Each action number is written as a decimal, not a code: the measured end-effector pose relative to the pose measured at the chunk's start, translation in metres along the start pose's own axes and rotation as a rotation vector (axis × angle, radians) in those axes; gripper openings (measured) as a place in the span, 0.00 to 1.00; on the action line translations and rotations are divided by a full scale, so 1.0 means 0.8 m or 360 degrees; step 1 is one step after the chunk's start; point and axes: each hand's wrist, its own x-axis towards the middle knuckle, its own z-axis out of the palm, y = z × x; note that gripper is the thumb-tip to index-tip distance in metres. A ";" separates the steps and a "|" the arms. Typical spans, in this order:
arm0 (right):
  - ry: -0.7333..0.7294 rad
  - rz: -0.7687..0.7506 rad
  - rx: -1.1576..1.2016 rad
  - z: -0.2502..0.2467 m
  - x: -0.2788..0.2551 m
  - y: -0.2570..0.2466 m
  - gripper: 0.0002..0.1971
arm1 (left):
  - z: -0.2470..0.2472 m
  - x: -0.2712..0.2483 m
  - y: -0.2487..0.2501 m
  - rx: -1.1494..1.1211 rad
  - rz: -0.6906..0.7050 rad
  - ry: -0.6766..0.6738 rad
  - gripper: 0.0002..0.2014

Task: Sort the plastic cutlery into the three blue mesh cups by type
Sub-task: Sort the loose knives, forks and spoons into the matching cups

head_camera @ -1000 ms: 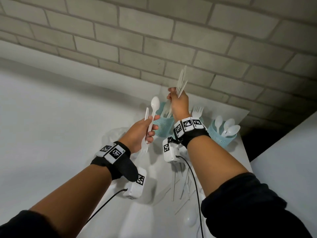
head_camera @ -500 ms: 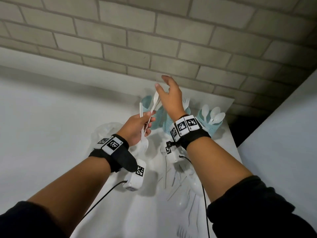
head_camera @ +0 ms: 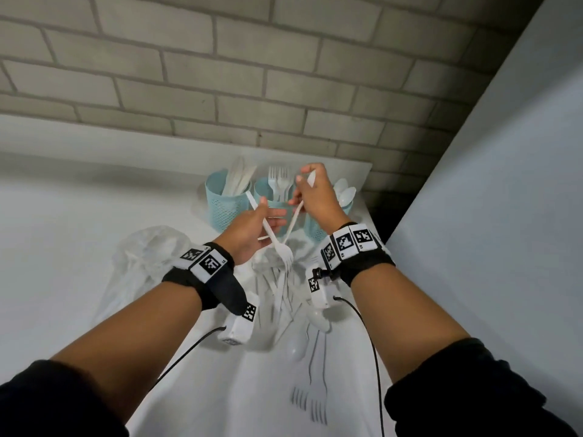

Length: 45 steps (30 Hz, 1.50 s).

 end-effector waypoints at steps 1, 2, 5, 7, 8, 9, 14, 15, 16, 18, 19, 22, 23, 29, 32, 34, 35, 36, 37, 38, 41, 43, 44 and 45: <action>0.0099 0.0013 0.0001 -0.011 0.003 0.004 0.04 | 0.002 0.000 0.002 0.0104 0.0018 0.0049 0.27; 0.0224 0.0016 0.0018 -0.022 0.006 0.006 0.03 | 0.003 0.000 0.004 0.0216 0.0041 0.0094 0.27; 0.0704 -0.0070 0.0076 -0.052 0.017 0.006 0.03 | 0.002 0.001 0.011 0.0465 0.0115 0.0144 0.27; 0.1019 -0.0176 0.0028 -0.069 0.023 0.004 0.03 | 0.001 0.002 0.016 0.0460 0.0161 0.0146 0.26; 0.1147 -0.0238 -0.0013 -0.076 0.026 0.002 0.04 | 0.000 0.003 0.020 0.0407 0.0175 0.0158 0.24; 0.1242 -0.0297 -0.0056 -0.081 0.029 0.002 0.05 | -0.002 0.003 0.023 0.0311 0.0187 0.0161 0.22; 0.1254 -0.0382 -0.0357 -0.081 0.040 0.022 0.15 | -0.009 0.000 0.038 -0.0256 0.0259 0.0084 0.09; 0.1179 -0.0363 -0.0489 -0.078 0.043 0.033 0.16 | -0.009 0.000 0.040 -0.0335 0.0278 0.0091 0.08; 0.1072 -0.0322 -0.0657 -0.076 0.044 0.044 0.16 | -0.010 0.000 0.041 -0.0406 0.0294 0.0101 0.08; 0.0807 -0.0180 -0.1034 -0.071 0.044 0.066 0.15 | -0.011 0.000 0.043 -0.0530 0.0299 0.0123 0.07; 0.0705 -0.0115 -0.1171 -0.069 0.043 0.075 0.15 | -0.012 0.001 0.043 -0.0595 0.0288 0.0138 0.06; 0.0758 -0.0195 -0.1258 -0.065 0.036 0.072 0.14 | -0.015 0.006 0.040 -0.0831 0.0232 0.0200 0.03; 0.0819 -0.0357 -0.1198 -0.061 0.032 0.062 0.15 | -0.016 0.009 0.040 -0.0890 0.0213 0.0218 0.04; -0.0284 -0.0115 -0.0377 -0.032 0.020 -0.016 0.15 | -0.007 0.013 0.032 -0.1032 0.0147 0.0190 0.02; -0.0334 -0.0001 -0.0203 -0.028 0.027 -0.027 0.11 | -0.011 0.011 0.026 -0.0962 0.0074 0.0165 0.02; -0.0004 -0.0055 -0.0245 -0.032 0.036 -0.030 0.14 | -0.020 0.010 0.020 -0.0792 -0.0007 0.0150 0.11; 0.0179 -0.0126 -0.0333 -0.035 0.041 -0.031 0.16 | -0.026 0.010 0.016 -0.0657 -0.0051 0.0166 0.16; 0.0326 -0.0227 -0.0439 -0.037 0.047 -0.031 0.17 | -0.031 0.009 0.011 -0.0475 -0.0093 0.0187 0.20; 0.0399 -0.0310 -0.0552 -0.038 0.051 -0.030 0.16 | -0.034 0.008 0.006 -0.0249 -0.0121 0.0214 0.21; 0.0412 -0.0357 -0.0672 -0.036 0.053 -0.028 0.15 | -0.037 0.006 0.001 0.0005 -0.0133 0.0247 0.19; 0.0225 -0.0359 -0.1074 -0.015 0.052 -0.020 0.13 | -0.035 0.000 -0.013 0.0669 -0.0133 0.0272 0.08; 0.0068 -0.0303 -0.1180 0.001 0.049 -0.015 0.16 | -0.034 -0.002 -0.023 0.1000 -0.0199 0.0215 0.15; 0.0037 -0.0276 -0.1174 0.007 0.047 -0.014 0.18 | -0.035 -0.003 -0.028 0.1149 -0.0250 0.0205 0.23; 0.0056 -0.0248 -0.1174 0.011 0.045 -0.014 0.20 | -0.037 -0.004 -0.034 0.1261 -0.0303 0.0213 0.30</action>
